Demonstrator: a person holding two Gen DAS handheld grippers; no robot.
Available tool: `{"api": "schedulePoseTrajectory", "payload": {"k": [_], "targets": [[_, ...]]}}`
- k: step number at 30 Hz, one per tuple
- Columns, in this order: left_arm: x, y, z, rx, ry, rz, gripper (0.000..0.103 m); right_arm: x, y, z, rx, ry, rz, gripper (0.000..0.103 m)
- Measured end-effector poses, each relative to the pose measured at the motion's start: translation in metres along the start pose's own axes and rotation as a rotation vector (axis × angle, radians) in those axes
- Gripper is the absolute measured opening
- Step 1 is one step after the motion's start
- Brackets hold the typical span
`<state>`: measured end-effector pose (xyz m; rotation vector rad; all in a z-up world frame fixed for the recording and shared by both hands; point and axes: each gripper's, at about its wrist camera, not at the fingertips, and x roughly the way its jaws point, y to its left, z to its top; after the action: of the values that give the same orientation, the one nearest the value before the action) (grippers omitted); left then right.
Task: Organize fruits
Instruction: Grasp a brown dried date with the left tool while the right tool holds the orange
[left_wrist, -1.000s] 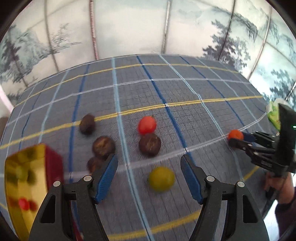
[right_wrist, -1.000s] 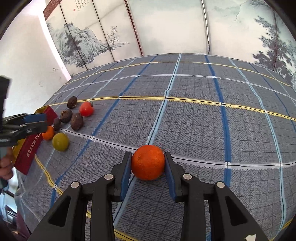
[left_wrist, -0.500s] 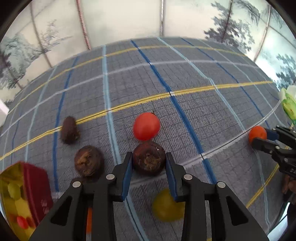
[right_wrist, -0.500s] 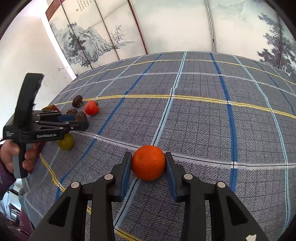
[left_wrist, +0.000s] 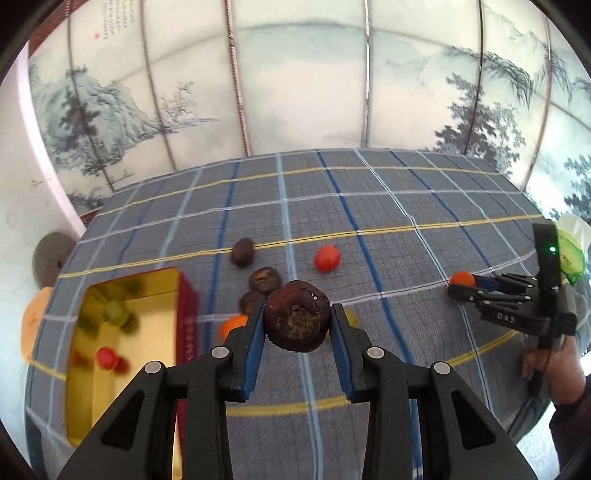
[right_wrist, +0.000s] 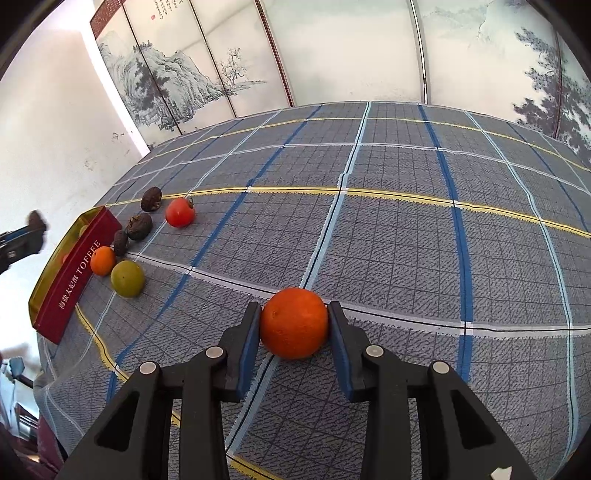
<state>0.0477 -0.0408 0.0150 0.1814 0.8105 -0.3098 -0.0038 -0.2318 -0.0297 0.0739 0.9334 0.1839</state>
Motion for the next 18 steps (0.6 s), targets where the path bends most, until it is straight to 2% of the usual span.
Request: {"api": "schedulePoseTrajectory", "payload": {"k": [7,12,18], "targets": [[-0.032,0.019,-0.024,0.004,-0.028,0.053,0.036,0.002,0.004,0.000,-0.018,0.003,-0.026,0.033],[-0.039,0.037,-0.038,-0.020,-0.028,0.081,0.036,0.003,0.006,0.000,-0.026,0.004,-0.037,0.033],[-0.042,0.062,-0.052,-0.039,-0.036,0.152,0.036,0.005,0.012,-0.001,-0.054,0.009,-0.070,0.034]]}}
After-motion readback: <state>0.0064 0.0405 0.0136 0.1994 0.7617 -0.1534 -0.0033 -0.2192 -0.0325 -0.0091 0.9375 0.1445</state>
